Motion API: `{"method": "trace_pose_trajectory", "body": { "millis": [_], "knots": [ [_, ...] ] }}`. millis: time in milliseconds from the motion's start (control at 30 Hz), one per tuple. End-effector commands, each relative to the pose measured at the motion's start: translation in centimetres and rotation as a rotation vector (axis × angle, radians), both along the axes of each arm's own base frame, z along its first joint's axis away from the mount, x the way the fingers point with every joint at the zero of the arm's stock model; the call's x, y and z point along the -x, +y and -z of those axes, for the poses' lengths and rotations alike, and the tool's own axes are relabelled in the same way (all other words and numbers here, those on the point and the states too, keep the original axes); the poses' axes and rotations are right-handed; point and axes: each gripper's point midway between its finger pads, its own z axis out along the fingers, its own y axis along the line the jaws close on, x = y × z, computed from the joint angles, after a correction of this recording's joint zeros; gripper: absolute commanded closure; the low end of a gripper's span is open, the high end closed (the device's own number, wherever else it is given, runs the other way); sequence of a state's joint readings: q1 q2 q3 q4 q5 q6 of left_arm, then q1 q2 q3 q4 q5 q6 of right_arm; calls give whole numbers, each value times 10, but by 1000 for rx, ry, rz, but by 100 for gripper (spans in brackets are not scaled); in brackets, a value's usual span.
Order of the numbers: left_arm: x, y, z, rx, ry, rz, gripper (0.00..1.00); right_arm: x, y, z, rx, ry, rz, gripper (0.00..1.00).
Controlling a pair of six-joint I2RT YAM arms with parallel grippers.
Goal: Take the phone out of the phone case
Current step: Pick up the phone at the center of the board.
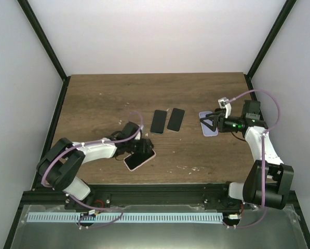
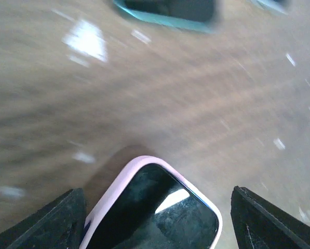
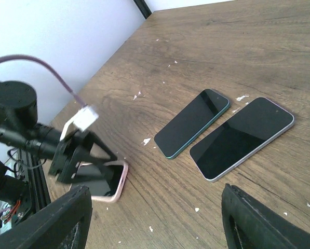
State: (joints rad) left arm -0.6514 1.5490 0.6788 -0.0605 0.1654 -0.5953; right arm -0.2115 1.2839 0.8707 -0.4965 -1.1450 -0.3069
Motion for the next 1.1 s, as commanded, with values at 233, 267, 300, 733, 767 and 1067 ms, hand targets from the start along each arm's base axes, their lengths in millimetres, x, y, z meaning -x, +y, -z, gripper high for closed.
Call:
{"method": "trace_pose_trajectory", "body": {
  "millis": [233,267,300,733,767,1067],
  "knots": [
    [58,-21,-54,-101,-103,128,16,2,4,-6,-17,-13,-31,30],
    [61,-7,-55,-118,-68,47,15,2,4,-6,-18,-13,-31,30],
    [68,0,-57,-108,-34,-1,8,2,3,-5,-17,-13,-30,30],
    [141,9,-32,175,180,-146,0,1,4,-5,-25,-6,-37,30],
    [141,9,-29,176,182,-148,0,1,4,-6,-25,-10,-38,30],
    [134,-22,-3,103,258,-109,0,4,5,-9,-17,-27,-38,30]
  ]
}}
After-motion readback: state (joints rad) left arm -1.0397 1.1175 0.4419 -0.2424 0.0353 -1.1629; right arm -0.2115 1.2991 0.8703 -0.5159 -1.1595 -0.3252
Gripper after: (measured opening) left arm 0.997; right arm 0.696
